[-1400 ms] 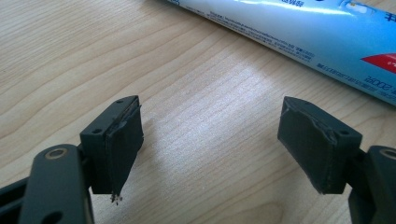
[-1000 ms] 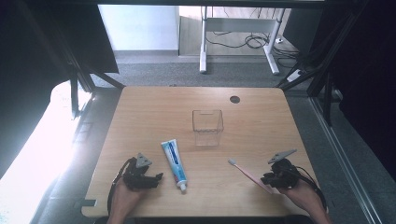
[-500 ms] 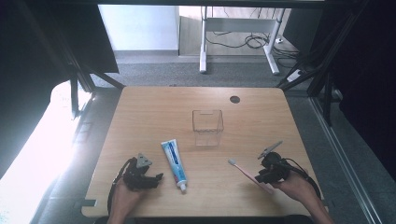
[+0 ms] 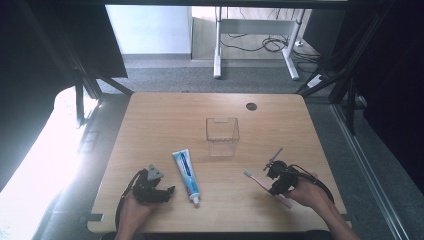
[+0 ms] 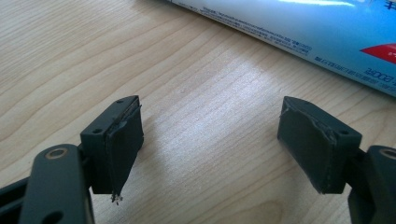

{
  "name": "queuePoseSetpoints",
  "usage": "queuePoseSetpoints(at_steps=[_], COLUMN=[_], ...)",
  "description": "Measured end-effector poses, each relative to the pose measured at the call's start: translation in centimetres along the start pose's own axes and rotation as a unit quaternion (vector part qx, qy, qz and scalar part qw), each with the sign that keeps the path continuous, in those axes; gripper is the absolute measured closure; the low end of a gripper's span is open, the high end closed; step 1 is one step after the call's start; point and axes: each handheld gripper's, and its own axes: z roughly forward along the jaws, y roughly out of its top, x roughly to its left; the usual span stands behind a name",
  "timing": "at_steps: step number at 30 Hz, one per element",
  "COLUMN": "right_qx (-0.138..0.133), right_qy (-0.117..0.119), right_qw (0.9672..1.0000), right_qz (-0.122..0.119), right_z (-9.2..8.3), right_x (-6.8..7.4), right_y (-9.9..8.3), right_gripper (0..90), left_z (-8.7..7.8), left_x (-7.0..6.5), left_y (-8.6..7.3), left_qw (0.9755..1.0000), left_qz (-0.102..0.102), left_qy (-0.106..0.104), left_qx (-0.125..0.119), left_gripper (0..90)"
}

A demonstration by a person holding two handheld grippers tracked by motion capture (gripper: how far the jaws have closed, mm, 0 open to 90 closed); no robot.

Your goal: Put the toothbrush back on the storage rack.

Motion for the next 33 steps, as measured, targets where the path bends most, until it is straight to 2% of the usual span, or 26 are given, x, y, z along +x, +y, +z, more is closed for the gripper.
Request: queuePoseSetpoints(at_steps=[8, 19, 29, 32, 33], right_qx=[0.021, 0.038, 0.055, 0.053, 0.051], right_qy=[-0.005, -0.017, -0.015, -0.014, -0.012], right_qw=[0.9997, 0.999, 0.9983, 0.9984, 0.9986], right_qz=[-0.01, -0.018, -0.012, -0.015, -0.009], right_z=[0.5, 1.1, 1.2, 1.2, 1.1], right_x=[0.2, 0.5, 0.3, 0.3, 0.4], right_y=[1.0, 1.7, 2.1, 2.0, 2.0], right_gripper=[72.9, 75.8, 78.8, 79.0, 79.0], left_z=[-0.1, -0.1, -0.1, -0.1, -0.1], left_x=[0.1, 0.1, 0.1, 0.1, 0.1], left_y=[0.0, 0.0, 0.0, 0.0, 0.0], left_qw=[0.9999, 0.9999, 1.0, 1.0, 1.0], left_qz=[-0.01, -0.008, -0.004, -0.003, -0.003], left_qy=[-0.01, -0.008, -0.006, -0.005, -0.005], left_qx=[-0.006, -0.006, -0.004, -0.004, -0.004], left_gripper=[22.2, 22.2, 22.2, 22.3, 22.3])
